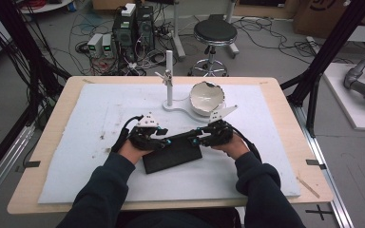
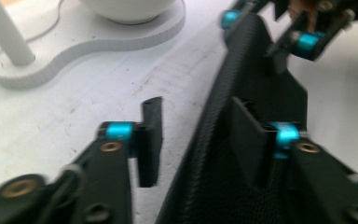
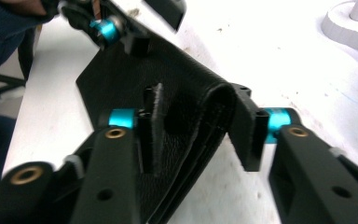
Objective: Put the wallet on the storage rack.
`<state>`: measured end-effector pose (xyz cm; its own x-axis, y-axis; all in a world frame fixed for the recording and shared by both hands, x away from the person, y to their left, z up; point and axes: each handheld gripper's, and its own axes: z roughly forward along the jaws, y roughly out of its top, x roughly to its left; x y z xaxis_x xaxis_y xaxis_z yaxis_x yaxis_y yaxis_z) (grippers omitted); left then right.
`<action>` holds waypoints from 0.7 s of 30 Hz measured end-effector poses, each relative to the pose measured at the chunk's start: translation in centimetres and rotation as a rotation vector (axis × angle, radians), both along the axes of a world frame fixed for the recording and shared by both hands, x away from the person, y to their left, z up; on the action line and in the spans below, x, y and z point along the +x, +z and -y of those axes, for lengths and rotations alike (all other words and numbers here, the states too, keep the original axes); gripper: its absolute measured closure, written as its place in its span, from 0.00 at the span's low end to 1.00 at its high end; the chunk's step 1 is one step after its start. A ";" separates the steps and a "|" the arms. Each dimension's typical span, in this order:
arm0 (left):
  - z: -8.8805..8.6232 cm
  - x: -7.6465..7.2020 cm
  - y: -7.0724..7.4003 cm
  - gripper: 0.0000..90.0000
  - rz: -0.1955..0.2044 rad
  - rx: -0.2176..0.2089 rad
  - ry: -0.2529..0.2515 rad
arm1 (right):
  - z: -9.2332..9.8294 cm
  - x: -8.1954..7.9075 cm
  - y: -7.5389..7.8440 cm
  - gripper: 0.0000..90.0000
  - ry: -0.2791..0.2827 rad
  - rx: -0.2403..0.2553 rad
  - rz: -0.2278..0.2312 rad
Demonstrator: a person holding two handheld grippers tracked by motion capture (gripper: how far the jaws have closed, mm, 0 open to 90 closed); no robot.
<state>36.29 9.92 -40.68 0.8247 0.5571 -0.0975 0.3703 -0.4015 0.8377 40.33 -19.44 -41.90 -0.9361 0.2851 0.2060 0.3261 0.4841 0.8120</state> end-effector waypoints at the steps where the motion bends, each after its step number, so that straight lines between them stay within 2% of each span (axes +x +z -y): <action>1: 0.0 0.0 0.0 0.57 0.000 0.000 0.000 | 0.0 0.0 0.0 0.68 0.000 0.000 0.000; 2: -0.5 -0.2 -0.1 0.53 0.000 -0.038 0.026 | 0.4 -0.5 0.4 0.73 -0.006 -0.022 0.010; 4: -1.3 -0.5 0.1 0.50 0.001 -0.070 0.048 | 0.9 -1.1 0.7 0.76 -0.009 -0.027 0.018; 6: -2.4 -0.9 0.5 0.49 0.038 -0.090 0.085 | 1.8 -1.6 1.1 0.78 -0.023 -0.031 0.049; 10: -6.1 -1.3 0.9 0.50 0.081 -0.108 0.195 | 4.9 -2.5 1.9 0.79 -0.101 -0.041 0.121; 11: -6.1 -1.3 0.9 0.50 0.081 -0.108 0.195 | 5.9 -2.8 2.1 0.80 -0.126 -0.041 0.131; 12: -8.2 -1.4 0.9 0.50 0.087 -0.135 0.249 | 7.0 -3.0 2.3 0.80 -0.147 -0.042 0.146; 13: -8.2 -1.4 0.9 0.50 0.087 -0.135 0.249 | 8.0 -3.4 2.5 0.80 -0.172 -0.035 0.154; 14: -10.1 -1.5 1.1 0.50 0.105 -0.154 0.301 | 9.0 -3.8 2.7 0.80 -0.193 -0.027 0.171; 15: -10.1 -1.5 1.1 0.50 0.105 -0.154 0.301 | 9.9 -4.2 2.8 0.80 -0.217 -0.027 0.191; 16: -11.7 -1.7 1.1 0.50 0.119 -0.179 0.345 | 10.7 -4.5 2.9 0.81 -0.238 -0.025 0.206; 17: -11.7 -1.7 1.1 0.50 0.119 -0.179 0.345 | 10.7 -4.5 2.9 0.81 -0.238 -0.025 0.206; 18: -12.9 -1.8 1.1 0.50 0.134 -0.188 0.378 | 12.0 -5.0 2.9 0.81 -0.273 -0.011 0.222; 19: -12.9 -1.8 1.1 0.50 0.134 -0.188 0.378 | 12.4 -5.1 2.8 0.81 -0.279 -0.003 0.223; 20: -14.0 -1.9 1.0 0.50 0.150 -0.194 0.416 | 12.7 -5.3 2.7 0.81 -0.287 0.016 0.221; 21: -14.4 -1.9 0.9 0.50 0.152 -0.195 0.427 | 12.9 -5.4 2.6 0.81 -0.282 0.029 0.222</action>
<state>34.39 24.35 -39.80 0.5400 0.8316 -0.1299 0.3355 -0.0711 0.9394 34.91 -32.31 -39.33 -0.8445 0.5352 0.0185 0.2578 0.3759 0.8901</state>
